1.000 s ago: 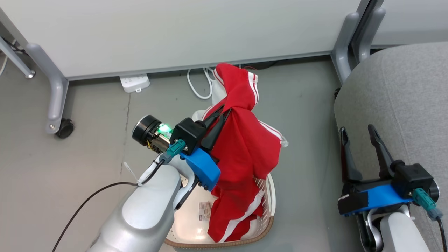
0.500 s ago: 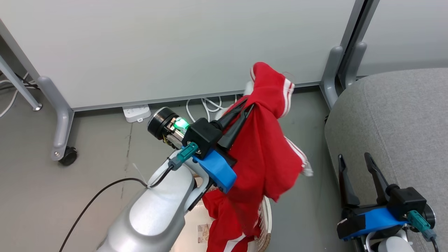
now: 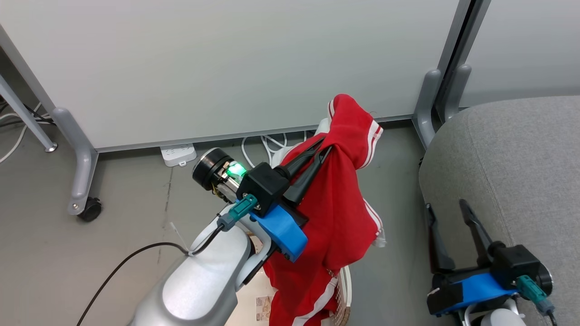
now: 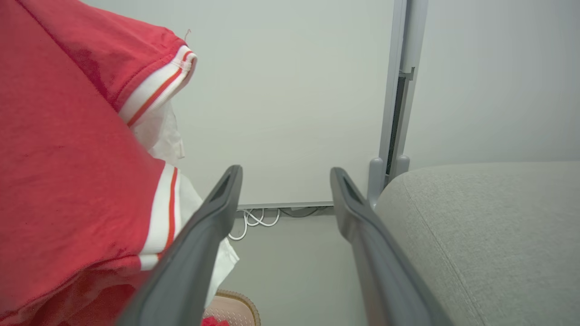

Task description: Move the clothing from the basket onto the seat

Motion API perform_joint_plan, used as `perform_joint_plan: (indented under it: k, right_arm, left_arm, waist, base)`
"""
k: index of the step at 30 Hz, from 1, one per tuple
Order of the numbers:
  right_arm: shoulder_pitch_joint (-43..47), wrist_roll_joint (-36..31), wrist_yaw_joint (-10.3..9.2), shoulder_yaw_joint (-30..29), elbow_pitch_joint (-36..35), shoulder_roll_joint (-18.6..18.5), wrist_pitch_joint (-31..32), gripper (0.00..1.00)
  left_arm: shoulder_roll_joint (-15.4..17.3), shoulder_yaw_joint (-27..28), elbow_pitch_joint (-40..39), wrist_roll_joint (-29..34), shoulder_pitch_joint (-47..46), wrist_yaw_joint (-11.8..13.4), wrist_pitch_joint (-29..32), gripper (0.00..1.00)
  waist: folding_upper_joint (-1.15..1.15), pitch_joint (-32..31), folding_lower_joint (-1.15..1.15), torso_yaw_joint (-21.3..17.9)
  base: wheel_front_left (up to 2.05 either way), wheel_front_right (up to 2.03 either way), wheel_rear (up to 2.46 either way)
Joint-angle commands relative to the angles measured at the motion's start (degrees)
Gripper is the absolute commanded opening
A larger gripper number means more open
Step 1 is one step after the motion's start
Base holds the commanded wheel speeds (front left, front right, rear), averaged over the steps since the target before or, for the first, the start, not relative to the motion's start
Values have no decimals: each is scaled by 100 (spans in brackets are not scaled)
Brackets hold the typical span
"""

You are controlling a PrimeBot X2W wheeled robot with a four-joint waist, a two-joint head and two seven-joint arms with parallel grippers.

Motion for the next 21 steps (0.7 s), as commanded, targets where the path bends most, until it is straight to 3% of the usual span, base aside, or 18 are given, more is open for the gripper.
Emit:
perform_joint_plan:
  k: [1,21]
  right_arm:
    - [32,-5,-8,59,-24,-32,-6,100]
    - [-741,302,-7,1872,-315,-159,-6,100]
  left_arm:
    - [36,21,-35,-29,73,39,4,0]
    - [64,-74,58,-116,-35,116,-30,0]
  waist:
    - [0,2,0,-1]
    - [0,163,0,-35]
  base:
    - [0,0,0]
    - [0,0,0]
